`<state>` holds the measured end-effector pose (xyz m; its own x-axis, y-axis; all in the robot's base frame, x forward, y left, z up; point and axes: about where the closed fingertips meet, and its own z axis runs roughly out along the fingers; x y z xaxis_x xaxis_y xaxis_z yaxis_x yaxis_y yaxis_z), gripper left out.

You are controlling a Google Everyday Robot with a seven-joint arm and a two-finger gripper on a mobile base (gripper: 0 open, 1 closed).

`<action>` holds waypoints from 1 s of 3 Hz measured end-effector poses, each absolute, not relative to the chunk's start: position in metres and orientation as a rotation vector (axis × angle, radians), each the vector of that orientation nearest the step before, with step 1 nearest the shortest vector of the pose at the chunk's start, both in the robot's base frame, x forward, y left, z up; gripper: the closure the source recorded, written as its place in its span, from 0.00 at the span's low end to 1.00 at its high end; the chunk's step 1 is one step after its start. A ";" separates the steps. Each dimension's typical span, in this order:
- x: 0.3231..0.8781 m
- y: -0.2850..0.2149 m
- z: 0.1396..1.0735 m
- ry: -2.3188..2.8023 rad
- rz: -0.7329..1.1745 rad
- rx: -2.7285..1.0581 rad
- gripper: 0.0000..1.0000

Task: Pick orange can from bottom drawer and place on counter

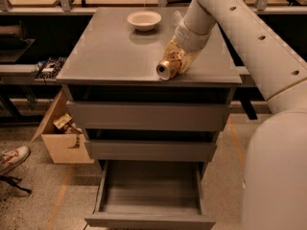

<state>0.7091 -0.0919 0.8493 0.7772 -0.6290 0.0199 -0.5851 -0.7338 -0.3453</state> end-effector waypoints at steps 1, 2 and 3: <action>0.709 -0.092 0.849 0.933 -0.193 -2.650 0.13; 0.712 -0.090 0.848 0.930 -0.199 -2.644 0.00; 0.712 -0.090 0.850 0.929 -0.199 -2.644 0.00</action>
Offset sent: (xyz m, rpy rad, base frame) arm 0.0000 0.0000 0.0000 0.0001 -0.0001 0.0000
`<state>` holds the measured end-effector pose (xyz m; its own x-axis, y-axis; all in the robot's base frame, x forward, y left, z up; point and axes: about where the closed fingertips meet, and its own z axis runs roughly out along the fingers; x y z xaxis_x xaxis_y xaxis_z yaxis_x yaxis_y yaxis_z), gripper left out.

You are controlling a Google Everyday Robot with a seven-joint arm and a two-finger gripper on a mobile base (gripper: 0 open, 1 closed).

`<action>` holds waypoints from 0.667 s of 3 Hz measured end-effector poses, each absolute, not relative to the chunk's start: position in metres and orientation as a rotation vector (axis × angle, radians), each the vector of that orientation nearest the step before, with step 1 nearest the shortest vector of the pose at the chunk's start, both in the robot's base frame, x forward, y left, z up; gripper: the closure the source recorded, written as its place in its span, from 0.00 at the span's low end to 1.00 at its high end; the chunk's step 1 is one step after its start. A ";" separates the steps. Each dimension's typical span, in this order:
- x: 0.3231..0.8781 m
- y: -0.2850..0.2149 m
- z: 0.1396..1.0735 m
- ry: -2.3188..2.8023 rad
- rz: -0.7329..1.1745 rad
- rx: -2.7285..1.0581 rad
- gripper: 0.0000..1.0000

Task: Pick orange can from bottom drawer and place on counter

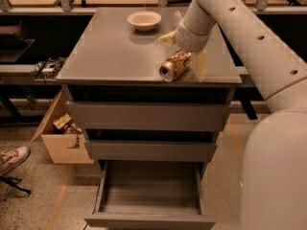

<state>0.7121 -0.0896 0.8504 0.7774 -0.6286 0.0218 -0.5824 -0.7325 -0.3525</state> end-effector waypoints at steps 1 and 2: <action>0.722 -0.092 0.872 0.885 -0.250 -2.629 0.00; 0.736 -0.112 0.925 0.870 -0.403 -2.602 0.00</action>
Offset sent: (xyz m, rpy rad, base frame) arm 0.0366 -0.0605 0.1574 -0.0685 -0.2628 -0.0161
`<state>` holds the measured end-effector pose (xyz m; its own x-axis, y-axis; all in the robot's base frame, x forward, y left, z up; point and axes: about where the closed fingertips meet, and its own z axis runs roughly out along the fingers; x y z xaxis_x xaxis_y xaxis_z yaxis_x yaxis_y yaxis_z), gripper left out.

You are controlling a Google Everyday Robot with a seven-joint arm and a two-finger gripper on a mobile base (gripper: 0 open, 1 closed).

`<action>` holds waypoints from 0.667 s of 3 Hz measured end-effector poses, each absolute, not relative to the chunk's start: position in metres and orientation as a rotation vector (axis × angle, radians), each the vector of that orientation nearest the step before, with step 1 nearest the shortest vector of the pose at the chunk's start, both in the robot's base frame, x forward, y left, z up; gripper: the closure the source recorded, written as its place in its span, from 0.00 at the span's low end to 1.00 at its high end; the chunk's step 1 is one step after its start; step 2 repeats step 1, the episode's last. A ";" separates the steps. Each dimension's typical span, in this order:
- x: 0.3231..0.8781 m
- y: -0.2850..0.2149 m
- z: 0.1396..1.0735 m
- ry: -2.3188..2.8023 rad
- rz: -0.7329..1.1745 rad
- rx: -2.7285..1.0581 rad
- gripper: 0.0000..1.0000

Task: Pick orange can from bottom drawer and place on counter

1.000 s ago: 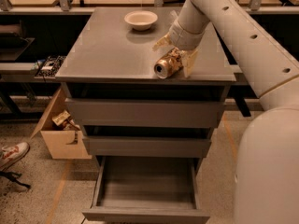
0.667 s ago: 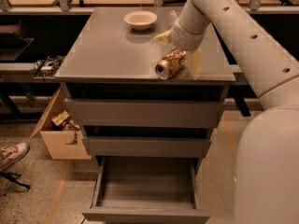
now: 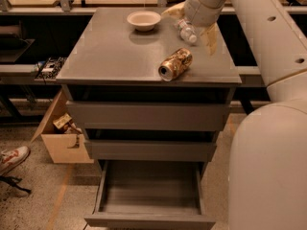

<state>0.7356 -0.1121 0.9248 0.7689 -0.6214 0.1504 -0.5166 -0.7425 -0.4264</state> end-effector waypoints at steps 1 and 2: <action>0.746 -0.141 0.954 0.924 -0.491 -2.587 0.00; 0.746 -0.141 0.954 0.924 -0.491 -2.587 0.00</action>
Offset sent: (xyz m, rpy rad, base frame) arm 0.0000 0.0000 0.0000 0.0000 0.0000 0.0000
